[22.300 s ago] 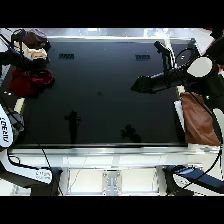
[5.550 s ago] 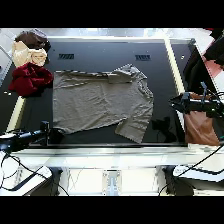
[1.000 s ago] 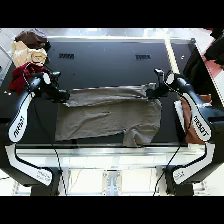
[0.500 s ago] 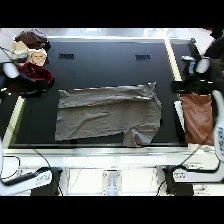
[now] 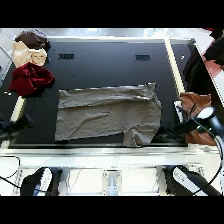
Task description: Fold the shirts.
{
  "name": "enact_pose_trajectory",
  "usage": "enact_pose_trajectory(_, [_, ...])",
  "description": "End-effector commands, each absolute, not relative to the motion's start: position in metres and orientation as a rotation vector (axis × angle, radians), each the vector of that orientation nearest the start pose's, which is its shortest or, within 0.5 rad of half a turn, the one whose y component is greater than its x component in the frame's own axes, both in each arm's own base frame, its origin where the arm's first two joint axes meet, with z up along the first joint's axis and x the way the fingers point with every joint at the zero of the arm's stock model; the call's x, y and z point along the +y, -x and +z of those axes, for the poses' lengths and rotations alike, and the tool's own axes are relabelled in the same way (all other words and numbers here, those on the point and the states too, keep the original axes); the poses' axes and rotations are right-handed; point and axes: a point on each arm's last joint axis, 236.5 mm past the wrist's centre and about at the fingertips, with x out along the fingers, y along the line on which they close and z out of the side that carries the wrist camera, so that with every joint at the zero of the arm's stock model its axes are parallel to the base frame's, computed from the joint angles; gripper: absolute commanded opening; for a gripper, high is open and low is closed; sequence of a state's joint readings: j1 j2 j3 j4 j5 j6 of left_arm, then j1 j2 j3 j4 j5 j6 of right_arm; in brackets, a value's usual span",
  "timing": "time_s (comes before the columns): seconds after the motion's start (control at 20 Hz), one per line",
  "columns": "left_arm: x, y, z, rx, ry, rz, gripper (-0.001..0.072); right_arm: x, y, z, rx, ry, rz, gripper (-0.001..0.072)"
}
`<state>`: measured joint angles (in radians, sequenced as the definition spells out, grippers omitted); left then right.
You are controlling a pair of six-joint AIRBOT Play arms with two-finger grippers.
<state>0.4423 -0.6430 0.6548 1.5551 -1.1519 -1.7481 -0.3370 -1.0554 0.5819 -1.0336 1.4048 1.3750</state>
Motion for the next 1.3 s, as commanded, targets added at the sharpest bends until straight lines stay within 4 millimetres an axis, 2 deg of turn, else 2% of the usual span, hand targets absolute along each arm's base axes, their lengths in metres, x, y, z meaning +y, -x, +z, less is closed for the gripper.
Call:
enact_pose_trajectory(0.0, [0.092, -0.204, -0.010, 1.123, 0.483, 0.500, 0.0697, 0.095, -0.179, -0.092, 1.611, -0.913, 0.239, 0.0391])
enact_pose_trajectory(0.2, [0.076, -0.213, -0.009, 1.105, 0.556, 0.452, 0.0698, 0.095, -0.188, -0.109, 1.542, -0.905, 0.187, 0.0390])
enact_pose_trajectory(0.35, [0.068, -0.216, -0.009, 1.100, 0.595, 0.429, 0.0697, 0.100, -0.201, -0.109, 1.495, -0.906, 0.183, 0.0388])
enact_pose_trajectory(0.5, [0.053, -0.214, -0.019, 1.113, 0.741, 0.453, 0.0697, 0.106, -0.204, -0.107, 1.482, -0.907, 0.196, 0.0365])
enact_pose_trajectory(0.6, [0.031, -0.209, -0.036, 1.146, 0.896, 0.456, 0.0697, 0.111, -0.202, -0.105, 1.490, -0.888, 0.233, 0.0144])
enact_pose_trajectory(0.75, [-0.009, -0.196, -0.063, 1.221, 1.094, 0.415, 0.0697, 0.119, -0.197, -0.100, 1.500, -0.881, 0.296, 0.0125])
enact_pose_trajectory(0.8, [-0.018, -0.191, -0.072, 1.244, 1.140, 0.417, 0.0697, 0.121, -0.195, -0.098, 1.504, -0.874, 0.318, 0.0060])
enact_pose_trajectory(0.85, [-0.022, -0.186, -0.079, 1.258, 1.158, 0.422, 0.0697, 0.122, -0.194, -0.098, 1.509, -0.873, 0.324, 0.0018])
enact_pose_trajectory(1.0, [-0.020, -0.187, -0.085, 1.239, 1.171, 0.438, 0.0696, 0.124, -0.191, -0.096, 1.513, -0.863, 0.348, 0.0017])
enact_pose_trajectory(1.05, [-0.016, -0.194, -0.083, 1.202, 1.182, 0.440, 0.0668, 0.124, -0.191, -0.096, 1.513, -0.860, 0.352, 0.0018])
enact_pose_trajectory(1.1, [-0.013, -0.200, -0.082, 1.169, 1.189, 0.440, 0.0570, 0.124, -0.191, -0.096, 1.512, -0.859, 0.352, 0.0017])
enact_pose_trajectory(1.15, [-0.012, -0.204, -0.081, 1.150, 1.194, 0.440, 0.0550, 0.124, -0.191, -0.096, 1.512, -0.859, 0.352, 0.0017])
enact_pose_trajectory(1.25, [-0.016, -0.198, -0.083, 1.185, 1.198, 0.440, 0.0550, 0.124, -0.191, -0.096, 1.512, -0.859, 0.352, 0.0018])
